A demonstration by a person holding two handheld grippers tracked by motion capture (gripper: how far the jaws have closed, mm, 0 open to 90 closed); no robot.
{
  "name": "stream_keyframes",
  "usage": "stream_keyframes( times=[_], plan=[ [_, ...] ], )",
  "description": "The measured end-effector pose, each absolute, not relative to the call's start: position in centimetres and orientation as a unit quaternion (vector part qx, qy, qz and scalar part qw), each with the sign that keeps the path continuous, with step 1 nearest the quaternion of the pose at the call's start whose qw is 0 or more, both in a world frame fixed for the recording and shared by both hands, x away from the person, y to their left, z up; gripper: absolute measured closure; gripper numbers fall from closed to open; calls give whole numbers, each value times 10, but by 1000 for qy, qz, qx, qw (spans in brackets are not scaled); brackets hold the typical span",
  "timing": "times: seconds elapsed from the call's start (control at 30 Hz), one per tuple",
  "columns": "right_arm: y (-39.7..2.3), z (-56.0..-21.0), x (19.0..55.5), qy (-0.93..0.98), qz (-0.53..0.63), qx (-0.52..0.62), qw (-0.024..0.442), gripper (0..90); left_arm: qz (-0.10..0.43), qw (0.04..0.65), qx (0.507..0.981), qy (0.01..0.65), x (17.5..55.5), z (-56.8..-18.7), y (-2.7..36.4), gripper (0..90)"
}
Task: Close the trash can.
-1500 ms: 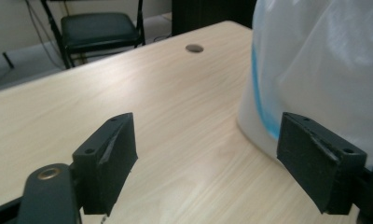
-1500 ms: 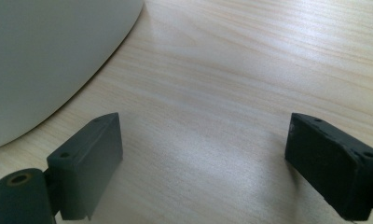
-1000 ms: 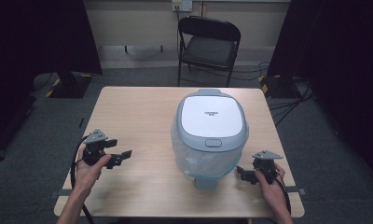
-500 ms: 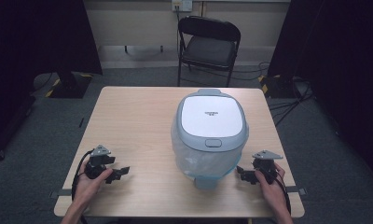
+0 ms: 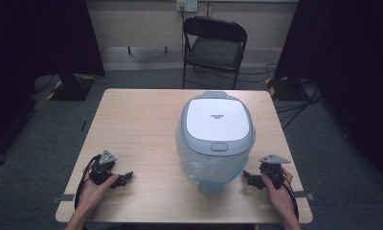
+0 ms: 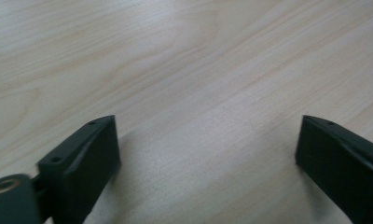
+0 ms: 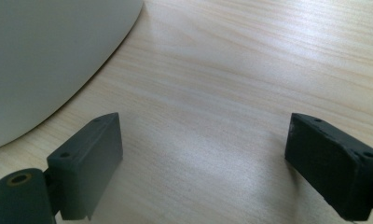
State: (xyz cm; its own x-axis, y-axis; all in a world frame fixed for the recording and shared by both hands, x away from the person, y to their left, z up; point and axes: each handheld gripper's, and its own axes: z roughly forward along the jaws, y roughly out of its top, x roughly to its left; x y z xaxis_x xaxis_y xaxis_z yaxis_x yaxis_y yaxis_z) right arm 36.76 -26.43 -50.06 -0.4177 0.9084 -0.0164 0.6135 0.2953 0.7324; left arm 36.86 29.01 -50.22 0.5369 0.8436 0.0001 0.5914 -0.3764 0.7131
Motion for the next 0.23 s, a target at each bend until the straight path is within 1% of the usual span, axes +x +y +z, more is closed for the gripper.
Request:
stream_keyframes(
  times=[0.03,0.07,0.23],
  plan=[
    [-264,-501,368,774,332,492,222,101,186,339,808,444,369,-502,290,16],
    [-264,-501,368,774,332,492,222,101,187,341,807,445,370,-503,290,8],
    [-264,-501,368,773,332,492,222,101,187,340,806,447,370,-504,290,4]
  ],
)
